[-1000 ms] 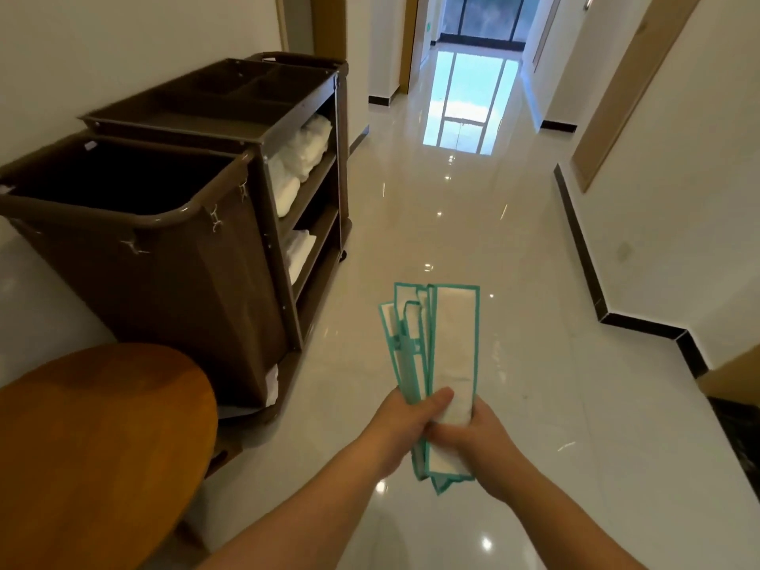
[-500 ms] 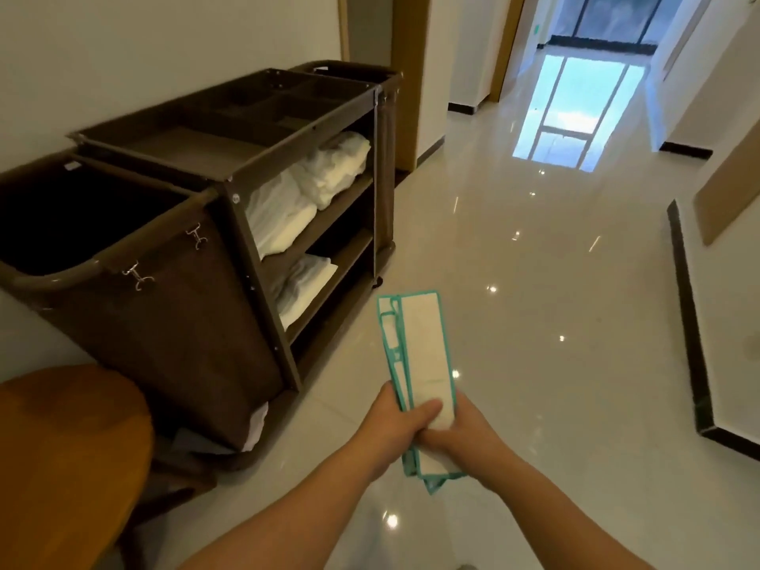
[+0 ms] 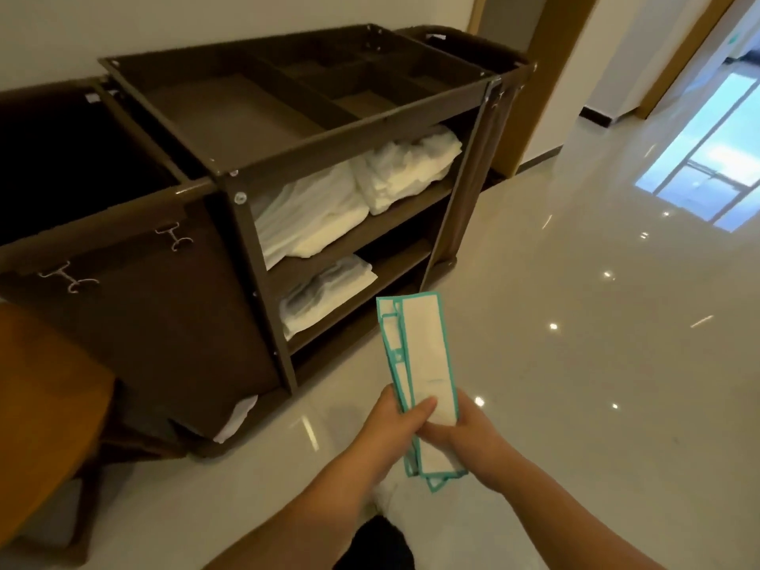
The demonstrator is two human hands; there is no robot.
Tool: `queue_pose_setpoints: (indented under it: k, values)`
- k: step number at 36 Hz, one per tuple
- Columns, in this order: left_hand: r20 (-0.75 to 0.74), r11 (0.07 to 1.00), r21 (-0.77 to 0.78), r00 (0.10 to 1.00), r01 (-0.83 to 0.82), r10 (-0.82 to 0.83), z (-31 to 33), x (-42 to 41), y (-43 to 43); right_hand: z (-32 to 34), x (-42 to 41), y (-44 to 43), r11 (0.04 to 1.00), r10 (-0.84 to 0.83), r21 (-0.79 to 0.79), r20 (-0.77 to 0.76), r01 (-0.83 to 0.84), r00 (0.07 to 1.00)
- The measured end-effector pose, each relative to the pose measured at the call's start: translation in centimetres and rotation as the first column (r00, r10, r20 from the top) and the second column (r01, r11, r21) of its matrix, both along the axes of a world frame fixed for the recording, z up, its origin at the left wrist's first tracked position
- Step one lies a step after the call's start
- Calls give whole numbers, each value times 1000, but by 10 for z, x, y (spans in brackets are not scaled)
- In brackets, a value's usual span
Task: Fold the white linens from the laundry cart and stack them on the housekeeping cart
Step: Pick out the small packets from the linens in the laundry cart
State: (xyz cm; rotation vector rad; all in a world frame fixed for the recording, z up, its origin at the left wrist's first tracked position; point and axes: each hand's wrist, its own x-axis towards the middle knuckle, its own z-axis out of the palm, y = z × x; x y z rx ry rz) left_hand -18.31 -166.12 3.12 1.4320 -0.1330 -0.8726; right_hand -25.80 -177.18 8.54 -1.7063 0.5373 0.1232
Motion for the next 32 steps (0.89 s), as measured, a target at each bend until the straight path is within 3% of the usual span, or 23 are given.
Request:
queue_pose_setpoints:
  k: [8, 21, 27, 32]
  values:
    - [-39, 999, -33, 999, -6, 5, -11, 98, -68, -32, 108, -85, 999, 41, -15, -108, -43, 993]
    - [-165, 964, 117, 953, -239, 256, -55, 156, -96, -75, 202, -128, 946, 317, 130, -164, -298, 934]
    - [-221, 898, 195, 875, -394, 432, -90, 139, -120, -129, 215, -156, 875, 484, 163, -244, -456, 840]
    - [-259, 800, 258, 759, -541, 597, -124, 117, -154, -179, 223, -189, 773, 632, 220, -341, -595, 696]
